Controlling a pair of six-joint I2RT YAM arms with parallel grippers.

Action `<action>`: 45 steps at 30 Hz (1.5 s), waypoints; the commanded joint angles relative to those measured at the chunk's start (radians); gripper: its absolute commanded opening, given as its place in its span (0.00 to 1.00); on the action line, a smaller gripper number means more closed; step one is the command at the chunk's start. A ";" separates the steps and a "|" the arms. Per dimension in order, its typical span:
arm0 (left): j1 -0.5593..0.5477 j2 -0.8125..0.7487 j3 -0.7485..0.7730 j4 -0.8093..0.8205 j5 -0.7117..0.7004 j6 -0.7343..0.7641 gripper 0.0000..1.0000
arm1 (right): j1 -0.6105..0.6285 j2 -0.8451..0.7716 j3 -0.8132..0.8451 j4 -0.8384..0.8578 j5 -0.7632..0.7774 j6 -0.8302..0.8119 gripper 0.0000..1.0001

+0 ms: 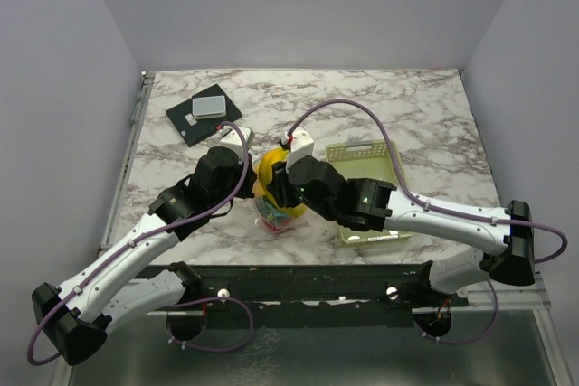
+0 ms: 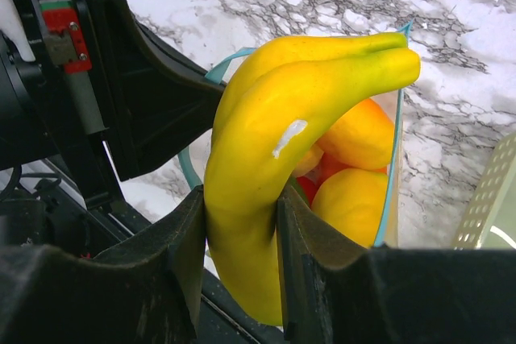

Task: Place the food in the zip-top bag and seal the zipper
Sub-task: Place the fake fruit in the zipper food storage bag.

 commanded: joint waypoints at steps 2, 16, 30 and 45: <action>0.007 -0.012 -0.014 0.011 0.023 0.005 0.00 | 0.030 0.033 -0.026 -0.016 0.050 -0.005 0.01; 0.007 -0.013 -0.014 0.013 0.034 0.008 0.00 | 0.035 0.139 0.078 -0.202 0.117 0.084 0.01; 0.007 -0.021 -0.020 0.024 0.084 0.016 0.00 | -0.020 0.295 0.309 -0.433 0.115 0.244 0.01; 0.007 -0.016 -0.025 0.039 0.161 0.027 0.00 | -0.187 0.340 0.360 -0.412 -0.020 0.381 0.01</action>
